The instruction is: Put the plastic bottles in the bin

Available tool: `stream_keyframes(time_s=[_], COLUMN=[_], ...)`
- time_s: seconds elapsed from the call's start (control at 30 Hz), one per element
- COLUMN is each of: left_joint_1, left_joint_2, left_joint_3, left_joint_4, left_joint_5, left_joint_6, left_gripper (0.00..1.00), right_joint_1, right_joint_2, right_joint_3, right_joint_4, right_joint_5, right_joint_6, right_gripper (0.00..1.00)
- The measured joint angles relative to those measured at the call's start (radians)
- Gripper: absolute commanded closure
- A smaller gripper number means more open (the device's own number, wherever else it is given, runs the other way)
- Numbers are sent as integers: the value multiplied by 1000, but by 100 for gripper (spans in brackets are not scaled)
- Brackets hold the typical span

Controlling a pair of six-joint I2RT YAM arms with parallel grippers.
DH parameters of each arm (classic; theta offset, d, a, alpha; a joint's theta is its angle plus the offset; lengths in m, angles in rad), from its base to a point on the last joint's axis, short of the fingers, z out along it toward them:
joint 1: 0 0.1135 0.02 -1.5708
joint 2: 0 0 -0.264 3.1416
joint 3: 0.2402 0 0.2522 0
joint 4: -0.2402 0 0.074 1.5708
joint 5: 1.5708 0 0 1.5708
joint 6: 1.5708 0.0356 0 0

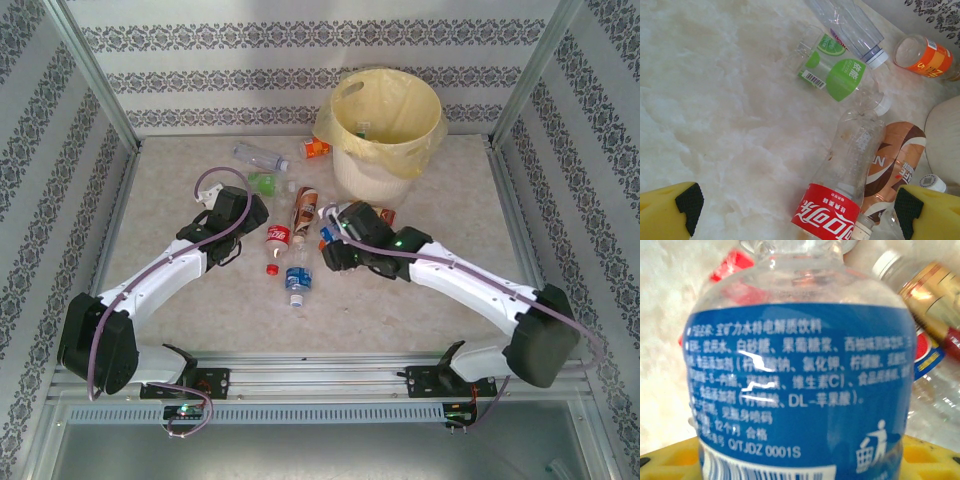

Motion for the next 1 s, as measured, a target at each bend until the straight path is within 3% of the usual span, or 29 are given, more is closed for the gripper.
stream_keyframes(time_s=[0.27, 0.5, 1.0], left_joint_1=[12, 12, 25], left_joint_2=[-3, -4, -37], left_joint_3=[-16, -18, -45], left_joint_4=[23, 42, 47], left_joint_5=[21, 54, 124], left_joint_6=[-1, -7, 5], left_gripper=[1, 1, 1], right_joint_1=[-92, -185, -372], right_joint_2=[-126, -58, 187], right_joint_3=[-3, 79, 513], right_joint_4=[229, 457, 464], right_joint_5=[-60, -127, -201], right_joint_6=[37, 49, -40], right_gripper=[56, 57, 54])
